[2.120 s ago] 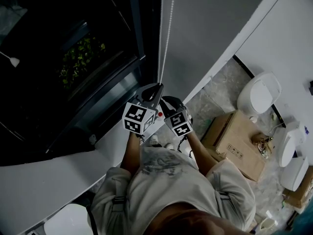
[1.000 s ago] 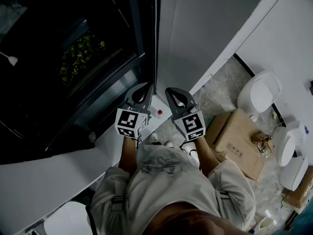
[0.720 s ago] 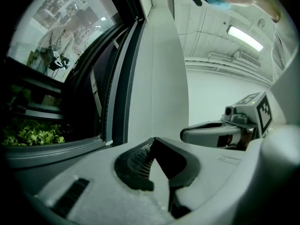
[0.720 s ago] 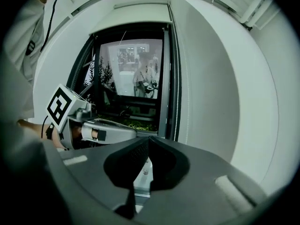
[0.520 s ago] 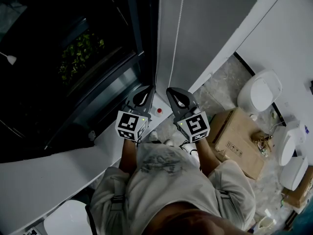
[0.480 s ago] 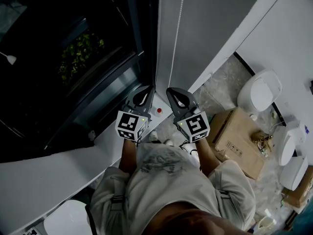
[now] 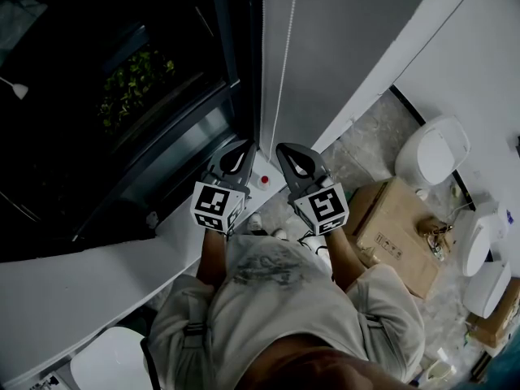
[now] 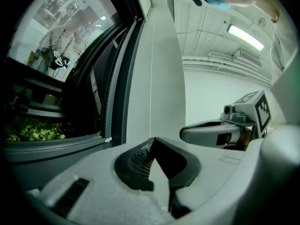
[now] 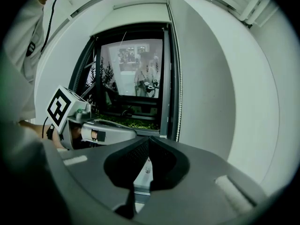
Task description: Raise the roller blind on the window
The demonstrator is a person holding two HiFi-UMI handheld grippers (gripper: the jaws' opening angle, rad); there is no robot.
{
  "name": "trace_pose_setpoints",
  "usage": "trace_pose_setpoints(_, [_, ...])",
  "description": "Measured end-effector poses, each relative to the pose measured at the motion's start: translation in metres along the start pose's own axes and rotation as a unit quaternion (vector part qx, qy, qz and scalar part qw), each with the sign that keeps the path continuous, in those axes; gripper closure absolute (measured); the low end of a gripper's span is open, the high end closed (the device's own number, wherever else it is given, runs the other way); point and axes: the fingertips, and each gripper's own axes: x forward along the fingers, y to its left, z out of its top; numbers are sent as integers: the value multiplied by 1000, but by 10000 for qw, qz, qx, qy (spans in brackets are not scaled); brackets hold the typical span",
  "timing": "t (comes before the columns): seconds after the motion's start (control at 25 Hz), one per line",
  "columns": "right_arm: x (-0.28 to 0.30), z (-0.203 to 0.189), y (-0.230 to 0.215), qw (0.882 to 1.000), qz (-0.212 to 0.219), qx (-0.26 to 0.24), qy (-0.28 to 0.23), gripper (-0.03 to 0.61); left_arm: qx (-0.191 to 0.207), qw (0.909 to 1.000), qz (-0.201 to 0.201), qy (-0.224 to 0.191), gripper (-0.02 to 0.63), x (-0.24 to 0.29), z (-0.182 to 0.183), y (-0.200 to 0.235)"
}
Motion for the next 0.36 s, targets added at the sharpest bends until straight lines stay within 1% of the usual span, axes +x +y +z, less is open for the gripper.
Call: trace_pose_setpoints(0.36, [-4, -2, -1, 10000, 2, -4, 5, 572, 9, 10000, 47, -19, 607, -1, 1, -2])
